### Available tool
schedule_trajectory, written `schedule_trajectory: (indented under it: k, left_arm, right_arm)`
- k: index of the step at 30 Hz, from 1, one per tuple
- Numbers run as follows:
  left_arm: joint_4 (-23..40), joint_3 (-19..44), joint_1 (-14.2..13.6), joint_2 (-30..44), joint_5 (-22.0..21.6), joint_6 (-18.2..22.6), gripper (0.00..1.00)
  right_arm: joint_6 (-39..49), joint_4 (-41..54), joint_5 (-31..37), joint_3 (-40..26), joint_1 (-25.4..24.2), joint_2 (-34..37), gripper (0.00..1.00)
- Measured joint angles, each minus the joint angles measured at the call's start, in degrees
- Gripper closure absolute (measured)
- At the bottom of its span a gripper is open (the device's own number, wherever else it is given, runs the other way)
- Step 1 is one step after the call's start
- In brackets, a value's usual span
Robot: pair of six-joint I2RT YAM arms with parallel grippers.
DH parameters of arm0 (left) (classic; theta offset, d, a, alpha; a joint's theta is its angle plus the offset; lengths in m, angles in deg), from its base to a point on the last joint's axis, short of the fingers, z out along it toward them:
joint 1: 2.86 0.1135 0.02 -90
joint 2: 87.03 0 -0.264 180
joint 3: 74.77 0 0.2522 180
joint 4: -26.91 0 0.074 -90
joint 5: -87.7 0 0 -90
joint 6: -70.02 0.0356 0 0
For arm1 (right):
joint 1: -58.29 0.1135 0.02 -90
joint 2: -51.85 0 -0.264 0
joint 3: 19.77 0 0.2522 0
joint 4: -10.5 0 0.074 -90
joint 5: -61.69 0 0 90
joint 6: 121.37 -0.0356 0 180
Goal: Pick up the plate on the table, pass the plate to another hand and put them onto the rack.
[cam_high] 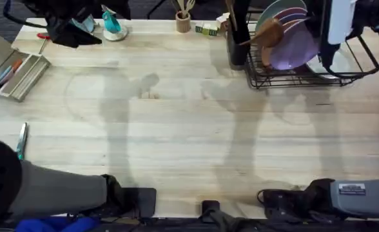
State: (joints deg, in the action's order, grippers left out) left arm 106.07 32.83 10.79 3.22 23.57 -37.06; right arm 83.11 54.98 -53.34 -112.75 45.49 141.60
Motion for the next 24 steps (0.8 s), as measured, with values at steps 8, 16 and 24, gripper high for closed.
schedule_trajectory:
  k: [8,16,24]
  left_arm:
    - [0.0,0.0,0.0,0.0,0.0,0.0,0.007]
    - [0.0,0.0,0.0,0.0,0.0,0.0,0.007]
    - [0.0,0.0,0.0,0.0,0.0,0.0,0.007]
  right_arm:
    - [0.0,1.6,0.4,0.0,0.0,2.6,0.973]
    - [-0.1,1.9,1.4,0.0,0.0,3.9,0.938]
    - [0.0,1.7,1.4,0.0,0.0,3.8,0.739]
